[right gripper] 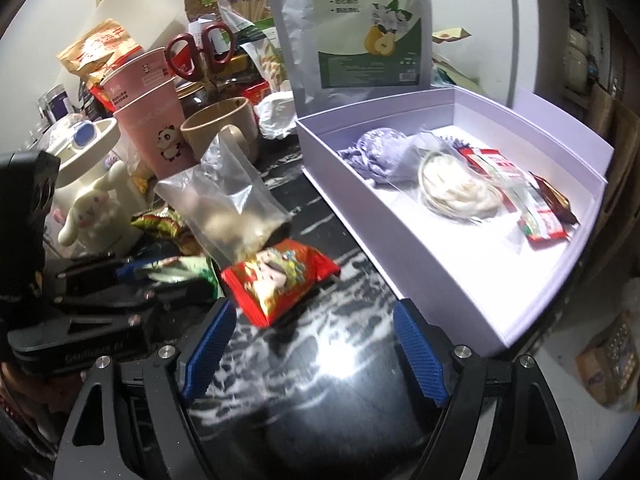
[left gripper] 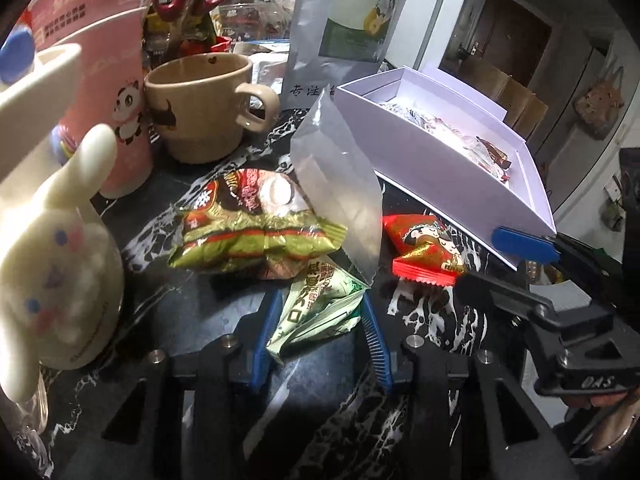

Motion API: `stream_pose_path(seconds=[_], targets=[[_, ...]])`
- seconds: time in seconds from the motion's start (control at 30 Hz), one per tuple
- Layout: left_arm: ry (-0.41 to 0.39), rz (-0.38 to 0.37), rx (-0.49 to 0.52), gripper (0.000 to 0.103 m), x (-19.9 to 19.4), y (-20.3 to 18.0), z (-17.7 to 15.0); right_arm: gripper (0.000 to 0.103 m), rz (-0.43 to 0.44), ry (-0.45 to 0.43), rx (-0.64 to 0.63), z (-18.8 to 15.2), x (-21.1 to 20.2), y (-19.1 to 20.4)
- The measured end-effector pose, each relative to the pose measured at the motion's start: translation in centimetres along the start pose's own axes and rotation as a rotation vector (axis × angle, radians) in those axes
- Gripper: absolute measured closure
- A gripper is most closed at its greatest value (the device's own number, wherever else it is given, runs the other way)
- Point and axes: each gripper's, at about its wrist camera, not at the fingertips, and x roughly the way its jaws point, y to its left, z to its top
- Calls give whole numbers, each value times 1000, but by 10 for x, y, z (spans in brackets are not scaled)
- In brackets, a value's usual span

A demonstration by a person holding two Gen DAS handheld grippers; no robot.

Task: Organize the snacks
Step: 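Grasp the green wrapped candy with the left tool while the right tool grasps the red packet, then lift the green candy with the left tool while the right tool lifts the red packet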

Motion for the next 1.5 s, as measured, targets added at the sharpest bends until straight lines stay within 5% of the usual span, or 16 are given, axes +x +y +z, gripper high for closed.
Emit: stream_pose_path(seconds=[0.5, 0.7, 0.97, 1.1, 1.5], targets=[[10, 74, -27, 67, -31, 15, -31, 19, 58, 49, 55, 5, 18, 14], [6, 14, -76, 67, -29, 28, -32, 24, 35, 23, 80, 11, 22, 18], [-13, 17, -44, 66, -25, 21, -29, 41, 9, 48, 131, 22, 40, 13], [-22, 5, -49, 66, -26, 23, -31, 62, 3, 49, 133, 21, 42, 12], [-11, -54, -120, 68, -32, 29, -38, 67, 40, 55, 96, 0, 23, 20]])
